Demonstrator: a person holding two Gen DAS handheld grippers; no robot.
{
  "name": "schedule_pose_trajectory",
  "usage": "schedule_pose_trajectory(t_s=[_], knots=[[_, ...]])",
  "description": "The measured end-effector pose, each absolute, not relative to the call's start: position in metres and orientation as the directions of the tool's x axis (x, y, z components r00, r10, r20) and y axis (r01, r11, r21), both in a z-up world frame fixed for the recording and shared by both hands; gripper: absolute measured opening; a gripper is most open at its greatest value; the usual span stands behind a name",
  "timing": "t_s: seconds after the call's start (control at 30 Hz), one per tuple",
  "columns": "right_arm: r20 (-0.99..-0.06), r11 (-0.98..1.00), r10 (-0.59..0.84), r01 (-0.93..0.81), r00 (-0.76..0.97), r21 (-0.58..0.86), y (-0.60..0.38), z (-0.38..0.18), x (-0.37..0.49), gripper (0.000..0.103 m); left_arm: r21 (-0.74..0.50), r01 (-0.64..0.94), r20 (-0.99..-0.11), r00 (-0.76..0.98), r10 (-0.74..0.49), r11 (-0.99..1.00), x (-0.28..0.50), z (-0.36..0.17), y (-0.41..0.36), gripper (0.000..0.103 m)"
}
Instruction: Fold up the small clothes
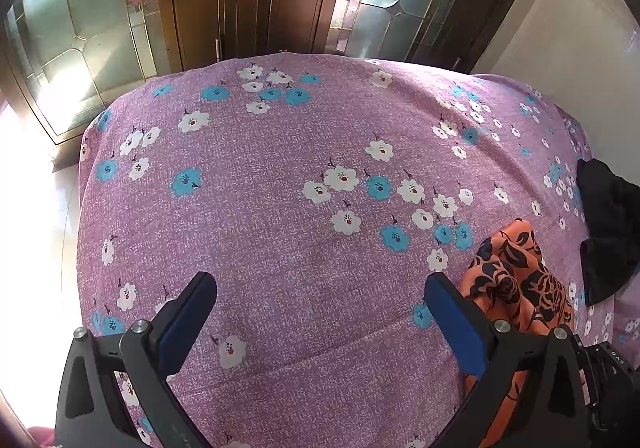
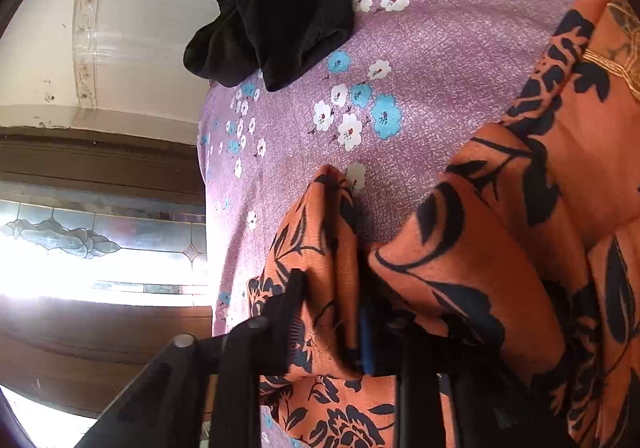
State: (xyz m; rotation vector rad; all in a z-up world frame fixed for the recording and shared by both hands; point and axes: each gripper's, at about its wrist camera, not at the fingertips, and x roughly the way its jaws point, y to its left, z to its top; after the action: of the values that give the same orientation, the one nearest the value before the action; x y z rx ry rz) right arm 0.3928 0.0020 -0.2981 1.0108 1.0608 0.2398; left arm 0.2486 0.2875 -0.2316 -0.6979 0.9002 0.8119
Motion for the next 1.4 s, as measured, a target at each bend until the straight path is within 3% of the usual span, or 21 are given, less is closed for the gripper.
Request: schedule_pose_trajectory(t_s=[0.17,0.27,0.47,0.6,0.8,1.0,1.13,1.3,1.4], knots=[[-0.627,0.703,0.549,0.1,0.552,0.704,0.012,-0.249,0.375,0.008,-0.142,-0.814,-0.859,0.384,0.339,0.563,0.255,-0.225,0.275,0.103],[-0.574,0.692,0.557,0.047,0.6,0.72,-0.011,-0.214,0.359,0.008,-0.113,-0.796,-0.847,0.39,0.362,0.595,0.257,-0.221,0.267,0.103],[-0.462,0.7,0.486,-0.014,0.742,0.714,-0.115,-0.134,0.306,0.008,-0.048,-0.73,-0.815,0.423,0.396,0.682,0.265,-0.213,0.237,0.103],[-0.456,0.767,0.319,0.057,0.831,0.639,-0.215,-0.107,0.252,0.008,-0.001,-0.643,-0.788,0.472,0.395,0.766,0.274,-0.21,0.195,0.103],[-0.579,0.757,0.088,0.324,0.811,0.568,-0.349,-0.144,0.191,0.008,0.1,-0.412,-0.748,0.569,0.342,0.906,0.288,-0.211,0.11,0.103],[-0.802,0.688,0.125,0.531,0.584,0.494,-0.409,-0.241,0.182,0.012,0.225,-0.236,-0.71,0.625,0.325,0.945,0.291,-0.225,0.044,0.103],[-0.791,0.622,0.015,0.613,0.612,0.486,-0.444,-0.254,0.159,0.03,0.307,-0.158,-0.703,0.627,0.336,0.938,0.292,-0.241,0.016,0.103],[-0.711,0.723,-0.025,0.504,0.703,0.473,-0.436,-0.217,0.157,0.032,0.396,-0.172,-0.695,0.586,0.417,0.902,0.297,-0.258,0.008,0.103],[-0.726,0.789,0.116,0.381,0.678,0.482,-0.405,-0.22,0.18,0.032,0.427,-0.172,-0.681,0.584,0.441,0.888,0.298,-0.259,0.007,0.103]])
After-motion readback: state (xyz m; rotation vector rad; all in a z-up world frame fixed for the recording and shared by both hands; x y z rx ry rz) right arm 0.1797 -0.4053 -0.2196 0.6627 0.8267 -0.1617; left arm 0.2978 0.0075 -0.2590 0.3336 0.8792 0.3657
